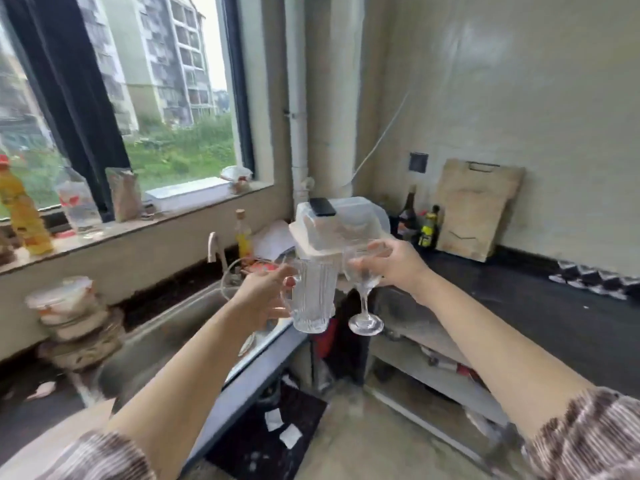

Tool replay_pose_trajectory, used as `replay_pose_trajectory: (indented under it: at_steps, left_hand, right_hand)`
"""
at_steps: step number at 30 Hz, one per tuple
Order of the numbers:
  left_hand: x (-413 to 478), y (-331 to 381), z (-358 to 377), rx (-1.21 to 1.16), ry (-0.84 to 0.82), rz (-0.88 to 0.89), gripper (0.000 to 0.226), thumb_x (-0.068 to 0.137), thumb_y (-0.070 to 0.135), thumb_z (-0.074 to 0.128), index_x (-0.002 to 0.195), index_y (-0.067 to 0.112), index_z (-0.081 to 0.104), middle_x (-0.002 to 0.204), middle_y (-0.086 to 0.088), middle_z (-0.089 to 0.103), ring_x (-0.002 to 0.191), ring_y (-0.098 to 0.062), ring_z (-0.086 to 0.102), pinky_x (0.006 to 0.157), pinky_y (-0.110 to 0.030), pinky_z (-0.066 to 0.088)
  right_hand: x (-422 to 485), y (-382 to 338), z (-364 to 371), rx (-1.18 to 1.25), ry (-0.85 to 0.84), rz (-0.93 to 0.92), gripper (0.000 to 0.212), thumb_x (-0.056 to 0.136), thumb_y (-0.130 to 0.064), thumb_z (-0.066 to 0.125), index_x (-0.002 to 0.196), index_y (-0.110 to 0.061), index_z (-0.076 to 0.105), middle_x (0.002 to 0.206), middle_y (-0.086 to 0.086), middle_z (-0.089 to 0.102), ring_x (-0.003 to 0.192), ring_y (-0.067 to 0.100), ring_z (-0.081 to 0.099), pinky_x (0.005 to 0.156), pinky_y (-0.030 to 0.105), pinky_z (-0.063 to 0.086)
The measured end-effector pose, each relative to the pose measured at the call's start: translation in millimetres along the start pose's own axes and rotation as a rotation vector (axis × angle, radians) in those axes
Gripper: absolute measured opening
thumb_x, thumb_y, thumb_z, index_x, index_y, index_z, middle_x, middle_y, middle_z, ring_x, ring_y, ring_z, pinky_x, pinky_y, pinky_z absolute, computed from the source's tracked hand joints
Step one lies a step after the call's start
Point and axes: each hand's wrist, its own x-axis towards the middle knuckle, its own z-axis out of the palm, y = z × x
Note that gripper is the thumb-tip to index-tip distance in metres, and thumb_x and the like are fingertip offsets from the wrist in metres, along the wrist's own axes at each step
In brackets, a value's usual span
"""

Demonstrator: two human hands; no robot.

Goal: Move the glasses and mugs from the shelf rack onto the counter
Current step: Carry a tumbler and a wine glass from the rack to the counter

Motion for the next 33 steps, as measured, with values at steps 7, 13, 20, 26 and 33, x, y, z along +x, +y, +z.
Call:
replay_pose_trajectory:
  at_steps: [7, 13, 20, 26, 33]
  left_hand:
    - [48.3, -8.4, 167.9, 0.045, -0.284, -0.024, 0.013, 0.086, 0.024, 0.065, 0.09, 0.012, 0.069, 0.108, -0.011, 0.067, 0.08, -0.031, 0.069, 0.074, -0.044, 0.057]
    - [86.7, -17.9, 323.0, 0.085, -0.485, -0.091, 0.031, 0.077, 0.034, 0.069, 0.098, 0.012, 0.071, 0.109, -0.009, 0.068, 0.097, -0.033, 0.068, 0.092, -0.051, 0.053]
    - [151.6, -30.4, 504.3, 0.076, -0.638, -0.16, 0.018, 0.089, 0.022, 0.062, 0.1, 0.009, 0.067, 0.112, -0.013, 0.066, 0.1, -0.03, 0.064, 0.086, -0.04, 0.053]
    - [191.8, -36.7, 617.6, 0.125, -0.704, -0.235, 0.017, 0.091, 0.024, 0.063, 0.077, 0.014, 0.065, 0.106, -0.013, 0.065, 0.102, -0.03, 0.06, 0.103, -0.045, 0.044]
    - [215.4, -47.0, 727.5, 0.156, -0.707, -0.314, 0.021, 0.092, 0.024, 0.061, 0.086, 0.006, 0.068, 0.09, 0.0, 0.057, 0.104, -0.027, 0.056, 0.106, -0.044, 0.044]
  right_hand:
    - [-18.5, 79.0, -142.5, -0.003, 0.27, 0.165, 0.064, 0.065, -0.033, 0.086, 0.119, -0.015, 0.057, 0.108, 0.005, 0.064, 0.099, 0.021, 0.066, 0.09, 0.044, 0.056]
    - [-11.1, 146.9, -249.8, -0.033, 0.453, 0.28, 0.066, 0.061, -0.036, 0.087, 0.117, -0.019, 0.057, 0.109, 0.003, 0.064, 0.1, 0.019, 0.065, 0.093, 0.044, 0.054]
    - [29.7, 224.6, -365.4, -0.079, 0.586, 0.447, 0.078, 0.054, -0.045, 0.086, 0.119, -0.019, 0.053, 0.107, -0.001, 0.06, 0.1, 0.017, 0.062, 0.09, 0.038, 0.054]
    - [57.9, 281.7, -444.2, -0.076, 0.692, 0.526, 0.071, 0.068, -0.033, 0.085, 0.126, -0.014, 0.049, 0.115, 0.002, 0.056, 0.103, 0.017, 0.058, 0.083, 0.027, 0.045]
    - [86.1, 339.5, -533.8, -0.062, 0.757, 0.575, 0.076, 0.069, -0.035, 0.083, 0.132, -0.014, 0.046, 0.123, 0.004, 0.054, 0.107, 0.017, 0.056, 0.081, 0.027, 0.043]
